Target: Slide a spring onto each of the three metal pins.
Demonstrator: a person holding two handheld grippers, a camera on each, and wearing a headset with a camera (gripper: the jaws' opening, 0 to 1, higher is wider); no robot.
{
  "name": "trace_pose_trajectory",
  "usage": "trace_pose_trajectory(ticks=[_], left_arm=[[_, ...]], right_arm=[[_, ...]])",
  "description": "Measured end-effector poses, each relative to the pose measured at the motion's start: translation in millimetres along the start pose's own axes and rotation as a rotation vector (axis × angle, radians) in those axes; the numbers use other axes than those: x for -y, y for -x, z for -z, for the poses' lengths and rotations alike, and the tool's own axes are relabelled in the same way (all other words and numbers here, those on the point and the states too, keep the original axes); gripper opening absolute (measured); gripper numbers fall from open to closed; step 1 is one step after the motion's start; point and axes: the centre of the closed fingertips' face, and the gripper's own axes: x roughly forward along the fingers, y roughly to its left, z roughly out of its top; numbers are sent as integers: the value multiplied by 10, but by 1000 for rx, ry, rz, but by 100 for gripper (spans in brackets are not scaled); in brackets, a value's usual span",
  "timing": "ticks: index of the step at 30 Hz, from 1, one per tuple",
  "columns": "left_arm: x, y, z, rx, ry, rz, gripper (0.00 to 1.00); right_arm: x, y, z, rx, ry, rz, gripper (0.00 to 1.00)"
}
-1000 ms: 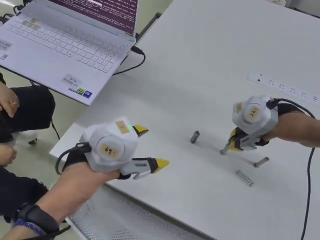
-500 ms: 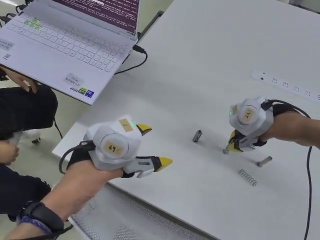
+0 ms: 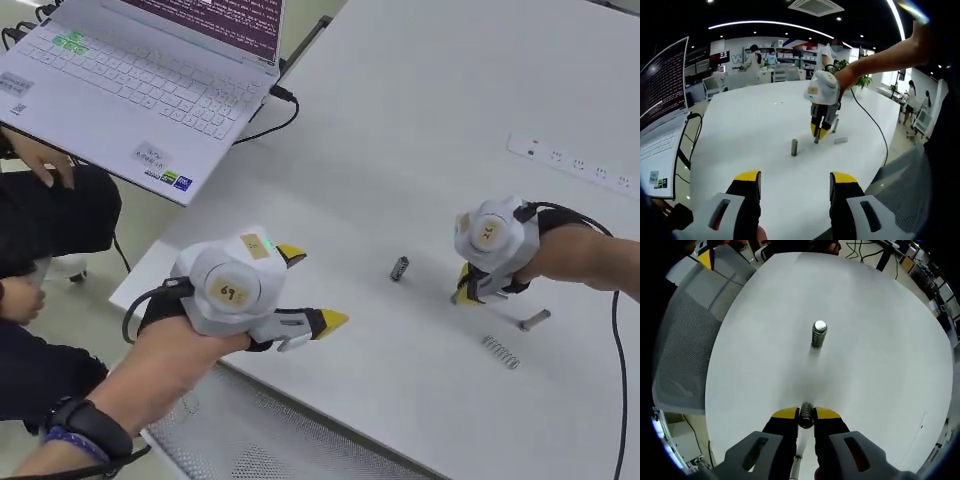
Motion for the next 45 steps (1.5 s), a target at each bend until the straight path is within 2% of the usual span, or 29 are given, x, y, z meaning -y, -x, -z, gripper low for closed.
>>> trace_pose_trajectory(ticks=[5, 11, 19, 24, 32, 35, 42, 45], left_arm=[[-4, -5, 1, -2, 1, 0, 50], [15, -25, -4, -1, -1, 8, 50], [54, -51, -34, 0, -12, 21, 51], [74, -48, -48, -4, -26, 29, 51], [80, -77, -92, -4, -32, 37, 51], [100, -91, -154, 5, -36, 44, 50], [142, -122, -189, 2, -56, 62, 50], [157, -119, -211, 2, -63, 65, 50]], right_arm=[[-4, 19, -1, 2, -1, -1, 11], [-29, 71, 35, -3, 0, -4, 21], [-10, 186, 89, 9, -22, 32, 30], [8, 269, 134, 38, -63, 58, 33], [-54, 449, 212, 88, -129, 98, 37], [-45, 501, 264, 126, -178, 129, 37], [-85, 595, 334, 181, -240, 162, 38], [-112, 623, 320, 236, -293, 166, 39]])
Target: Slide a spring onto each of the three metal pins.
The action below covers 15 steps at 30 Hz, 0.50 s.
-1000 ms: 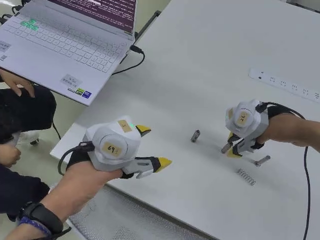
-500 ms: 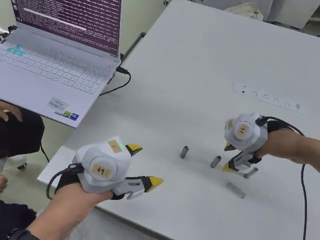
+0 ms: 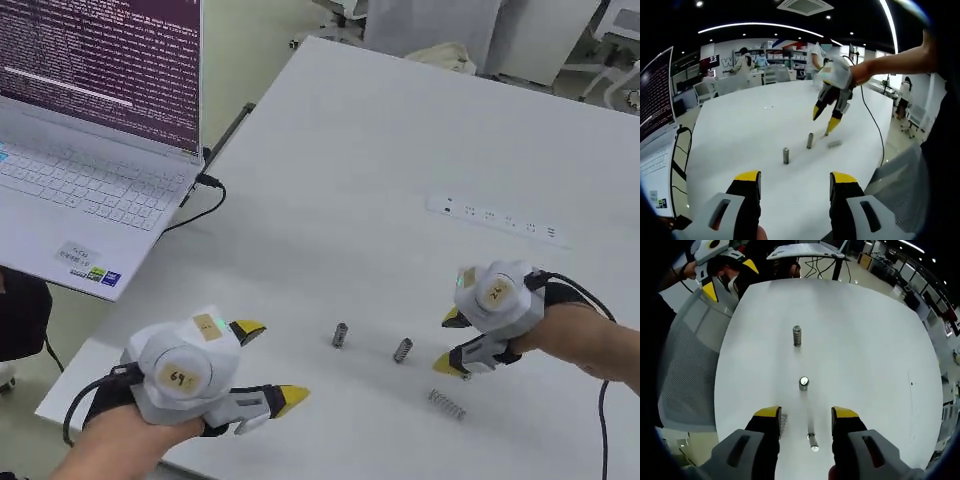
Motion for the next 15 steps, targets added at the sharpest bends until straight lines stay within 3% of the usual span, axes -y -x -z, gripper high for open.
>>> trace_pose_trajectory(ticks=[9, 15], left_arm=[[39, -6, -41, -3, -13, 14, 50], [69, -31, -64, -1, -17, 22, 50]], right_arm=[[-51, 106, 32, 112, -143, 43, 40], [-61, 198, 46, 183, -208, 100, 40]])
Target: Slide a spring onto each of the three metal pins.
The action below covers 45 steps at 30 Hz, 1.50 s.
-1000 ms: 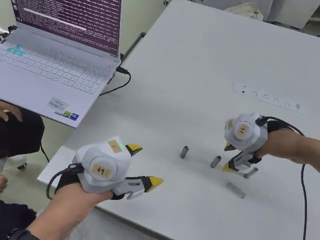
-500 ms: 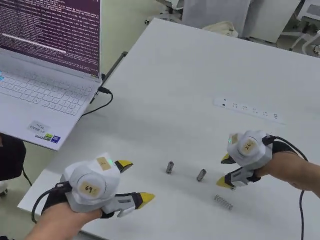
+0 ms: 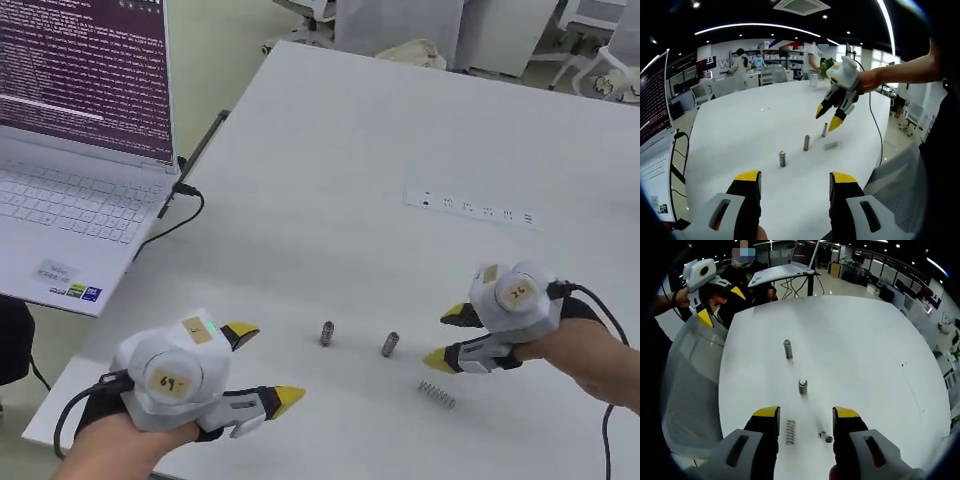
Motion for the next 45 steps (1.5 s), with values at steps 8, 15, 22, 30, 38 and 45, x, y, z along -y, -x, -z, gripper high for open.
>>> trace_pose_trajectory(ticks=[8, 15, 22, 30, 38, 45], left_arm=[[33, -19, 6, 1, 5, 0, 50], [31, -13, 4, 3, 6, -9, 50], [12, 7, 6, 13, 22, -27, 51], [-21, 44, 31, 4, 17, -36, 53], [-26, 65, 72, -12, 14, -41, 54], [33, 25, 109, -25, 17, -36, 55]], right_arm=[[-52, 174, 41, 104, -79, 72, 44], [-147, 289, 140, 145, -126, 98, 47], [-194, 414, 258, 183, -192, 131, 50], [-264, 568, 387, 232, -273, 173, 53], [-400, 615, 581, 245, -336, 197, 58], [-543, 678, 703, 264, -398, 223, 61]])
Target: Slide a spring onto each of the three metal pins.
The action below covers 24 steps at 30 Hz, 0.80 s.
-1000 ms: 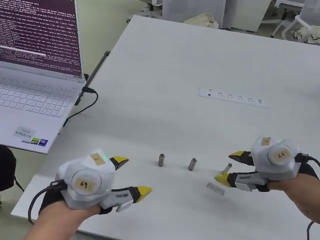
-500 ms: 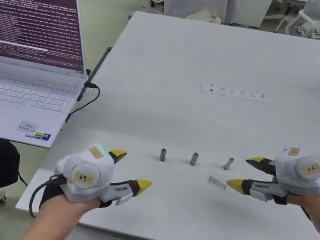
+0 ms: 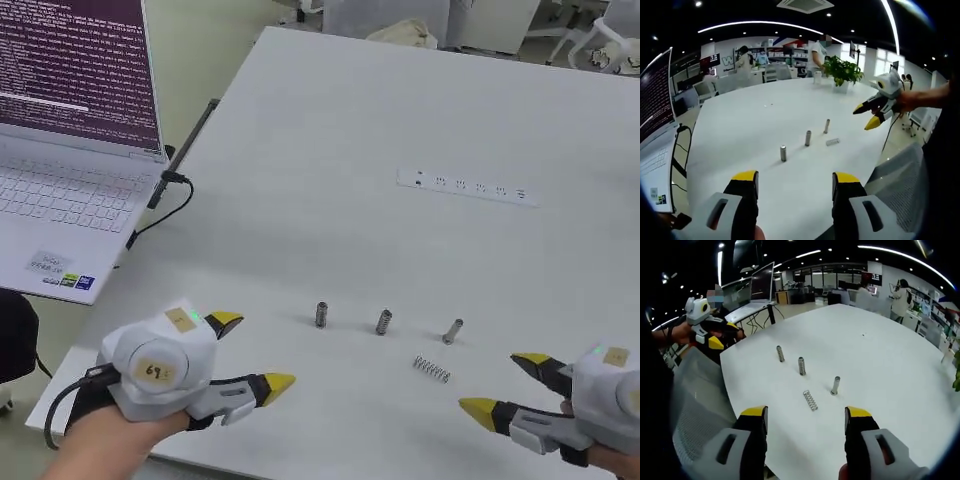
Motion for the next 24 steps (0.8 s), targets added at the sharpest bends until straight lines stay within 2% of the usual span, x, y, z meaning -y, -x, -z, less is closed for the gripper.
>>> trace_pose_trajectory(ticks=[5, 8, 12, 24], left_arm=[[33, -20, -28, 9, 10, 2, 56], [98, -60, -31, 5, 5, 17, 56], [200, -131, -56, -7, -24, 48, 57], [420, -336, -138, -24, -103, 129, 57]], right_arm=[[-20, 54, 66, -1, -21, 11, 64], [-18, 87, 88, 3, -37, 14, 66], [-3, 118, 121, -3, -49, 16, 70], [-28, 183, 171, 0, -50, 12, 72]])
